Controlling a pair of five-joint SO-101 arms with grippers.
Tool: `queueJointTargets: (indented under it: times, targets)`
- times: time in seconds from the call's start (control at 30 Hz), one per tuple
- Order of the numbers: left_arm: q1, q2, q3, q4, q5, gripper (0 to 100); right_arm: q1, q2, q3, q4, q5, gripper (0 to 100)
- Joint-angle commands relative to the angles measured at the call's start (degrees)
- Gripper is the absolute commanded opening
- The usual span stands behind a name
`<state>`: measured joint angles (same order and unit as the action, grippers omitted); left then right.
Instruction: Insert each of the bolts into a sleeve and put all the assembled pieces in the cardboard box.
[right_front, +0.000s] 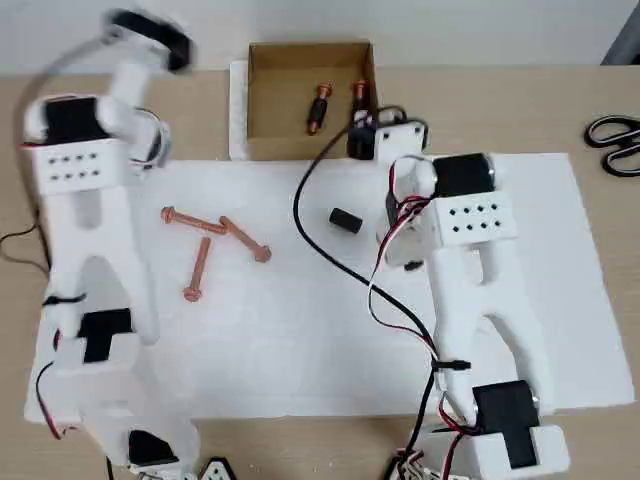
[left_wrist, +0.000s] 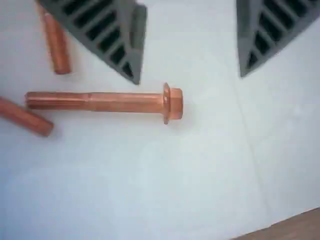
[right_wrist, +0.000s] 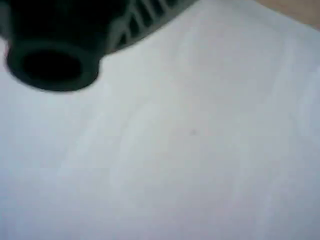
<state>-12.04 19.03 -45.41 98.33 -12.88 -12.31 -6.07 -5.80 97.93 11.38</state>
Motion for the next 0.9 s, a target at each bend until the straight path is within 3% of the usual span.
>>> queueJointTargets:
  times: [0.0, 0.27, 0.5, 0.7, 0.87]
  targets:
    - [-2.6, -5.8, -2.4, 2.2, 12.7, 12, -1.1, -3.4, -7.9, 1.3, 0.6, 0.4]
    - [-10.5, -13.9, 6.0, 2.1, 18.0, 12, -10.8, -5.8, -13.5, 1.4, 12.8, 0.4]
    - [-16.7, -19.0, 15.2, 2.1, 18.4, 12, -11.2, -15.4, -13.3, 1.5, 23.6, 0.4]
    - [-27.2, -22.1, 25.6, 2.1, 18.1, 12, -5.2, -20.1, -9.3, 1.5, 26.8, 0.4]
    - [-37.9, -23.1, 31.8, 2.1, 18.0, 12, 4.9, -24.2, -4.7, 1.5, 28.7, 0.4]
